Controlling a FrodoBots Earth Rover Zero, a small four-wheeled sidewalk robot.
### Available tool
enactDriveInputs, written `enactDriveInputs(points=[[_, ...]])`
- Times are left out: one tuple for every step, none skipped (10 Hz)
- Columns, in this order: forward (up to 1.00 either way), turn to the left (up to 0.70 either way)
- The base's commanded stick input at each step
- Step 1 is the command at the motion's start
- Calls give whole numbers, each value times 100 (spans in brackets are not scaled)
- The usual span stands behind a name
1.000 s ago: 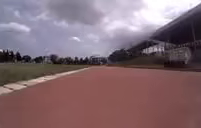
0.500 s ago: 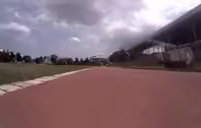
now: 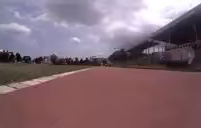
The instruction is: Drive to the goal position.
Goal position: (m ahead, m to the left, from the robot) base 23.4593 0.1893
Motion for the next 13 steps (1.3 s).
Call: enactDriveInputs(points=[[45,0],[45,0],[45,0],[45,0],[45,0],[45,0],[45,0],[45,0],[45,0],[45,0],[45,0],[45,0],[45,0]])
